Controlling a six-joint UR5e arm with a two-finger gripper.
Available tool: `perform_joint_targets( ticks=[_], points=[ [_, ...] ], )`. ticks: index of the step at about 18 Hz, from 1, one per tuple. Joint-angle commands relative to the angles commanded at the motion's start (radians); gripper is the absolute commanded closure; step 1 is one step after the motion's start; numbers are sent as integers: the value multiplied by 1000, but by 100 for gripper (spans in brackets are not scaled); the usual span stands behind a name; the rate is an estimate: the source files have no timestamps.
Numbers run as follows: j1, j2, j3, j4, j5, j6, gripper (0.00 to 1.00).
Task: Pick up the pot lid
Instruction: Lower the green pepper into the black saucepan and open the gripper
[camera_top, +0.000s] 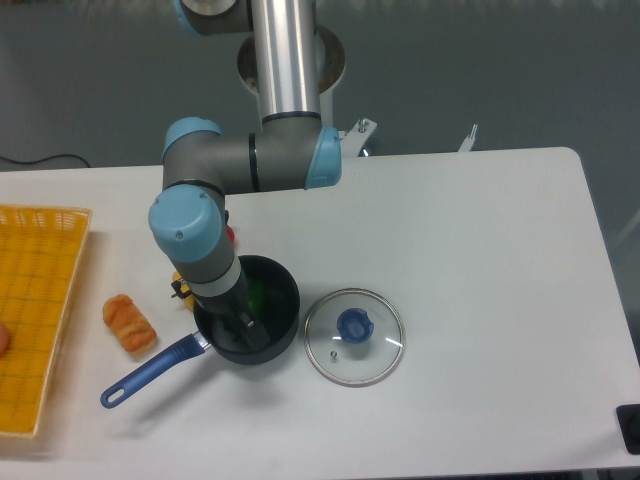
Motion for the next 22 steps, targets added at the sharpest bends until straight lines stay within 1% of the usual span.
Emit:
perform_joint_targets(
  ticks=[4,6,8,10,14,18,21,22],
  points=[
    [3,2,8,11,-2,14,0],
    [-5,-3,2,15,5,11,0],
    [-5,5,-6,18,14,3,0],
    [1,24,-9,17,31,5,0],
    [8,37,-8,17,28,0,0],
    [55,72,3,20,21,12,0],
    [89,81,9,6,28,28,0],
    [92,80,11,2,32,64,0]
  ],
)
